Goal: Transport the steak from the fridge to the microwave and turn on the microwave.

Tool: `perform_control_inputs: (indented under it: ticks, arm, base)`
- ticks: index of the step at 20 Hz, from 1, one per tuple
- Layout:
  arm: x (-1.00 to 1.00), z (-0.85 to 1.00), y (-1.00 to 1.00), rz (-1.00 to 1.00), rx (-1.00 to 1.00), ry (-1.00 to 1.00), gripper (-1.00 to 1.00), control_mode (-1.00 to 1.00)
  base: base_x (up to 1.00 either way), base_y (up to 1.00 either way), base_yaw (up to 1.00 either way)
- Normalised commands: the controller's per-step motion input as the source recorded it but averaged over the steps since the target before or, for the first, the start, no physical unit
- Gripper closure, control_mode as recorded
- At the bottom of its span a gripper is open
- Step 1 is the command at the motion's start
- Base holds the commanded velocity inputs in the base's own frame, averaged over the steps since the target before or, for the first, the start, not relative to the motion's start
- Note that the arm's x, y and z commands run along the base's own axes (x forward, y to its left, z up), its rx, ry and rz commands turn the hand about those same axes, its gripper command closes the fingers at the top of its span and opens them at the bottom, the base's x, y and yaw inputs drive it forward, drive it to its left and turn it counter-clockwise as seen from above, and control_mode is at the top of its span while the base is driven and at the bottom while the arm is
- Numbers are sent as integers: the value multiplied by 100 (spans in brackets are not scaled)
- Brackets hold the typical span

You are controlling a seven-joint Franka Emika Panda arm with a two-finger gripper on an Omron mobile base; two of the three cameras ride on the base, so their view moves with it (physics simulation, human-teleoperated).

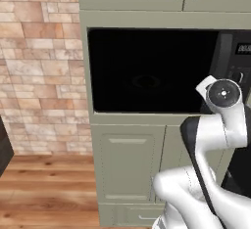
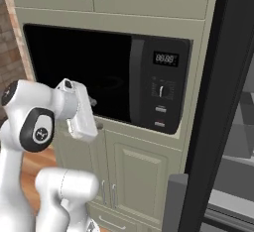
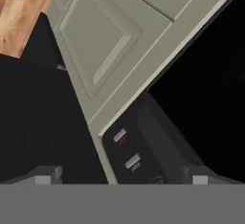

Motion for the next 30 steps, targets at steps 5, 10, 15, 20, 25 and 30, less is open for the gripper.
perform_control_inputs:
  ticks: [5, 10, 15, 20, 25, 30]
  arm:
    - [-55, -54, -78, 6, 11, -16, -100, -100]
    - [-17, -37, -48, 5, 7, -21, -100, -100]
    - [0, -4, -4, 2, 3, -16, 100, -100]
    - [0, 0, 0, 0, 0, -19, 100, -100]
    - [0, 0, -13, 3, 8, -15, 100, -100]
    - [0, -1, -22, 9, 14, -2, 100, -100]
  base:
    - [0, 0, 0]
    - [0, 0, 0]
    - [0, 0, 0]
    - [0, 0, 0]
    - [0, 0, 0]
    - [0, 0, 0]
